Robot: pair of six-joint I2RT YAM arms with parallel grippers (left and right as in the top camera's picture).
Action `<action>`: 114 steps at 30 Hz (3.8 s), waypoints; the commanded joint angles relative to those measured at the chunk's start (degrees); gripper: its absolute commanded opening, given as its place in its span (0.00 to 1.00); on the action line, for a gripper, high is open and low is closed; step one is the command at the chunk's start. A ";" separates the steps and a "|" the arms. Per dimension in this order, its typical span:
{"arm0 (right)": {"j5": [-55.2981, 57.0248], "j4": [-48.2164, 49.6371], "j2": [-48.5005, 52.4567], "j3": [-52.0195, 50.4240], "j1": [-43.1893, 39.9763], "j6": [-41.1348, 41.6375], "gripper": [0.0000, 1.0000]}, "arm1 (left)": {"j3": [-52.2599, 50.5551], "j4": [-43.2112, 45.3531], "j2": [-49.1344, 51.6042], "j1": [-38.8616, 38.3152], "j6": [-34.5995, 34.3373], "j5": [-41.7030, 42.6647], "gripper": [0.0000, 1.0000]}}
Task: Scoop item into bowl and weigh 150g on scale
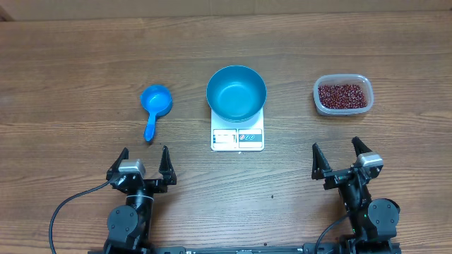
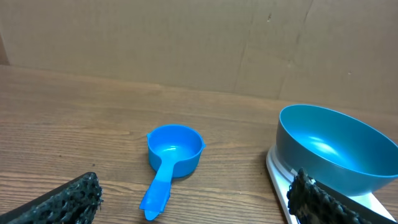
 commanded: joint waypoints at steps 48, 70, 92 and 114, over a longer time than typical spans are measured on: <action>0.07 0.31 -0.72 -0.57 -0.07 -0.09 1.00 | -0.20 0.04 -0.59 -0.33 1.27 -0.35 0.99; 0.07 0.31 -0.72 -0.57 -0.07 -0.09 1.00 | -0.20 0.04 -0.59 -0.33 1.27 -0.35 1.00; 0.07 0.31 -0.72 -0.57 -0.07 -0.09 1.00 | -0.20 0.07 -0.59 -0.28 1.62 -0.57 1.00; 0.07 0.31 -0.72 -0.57 -0.07 -0.09 1.00 | 73.29 -60.81 37.59 -0.28 -1.40 10.49 1.00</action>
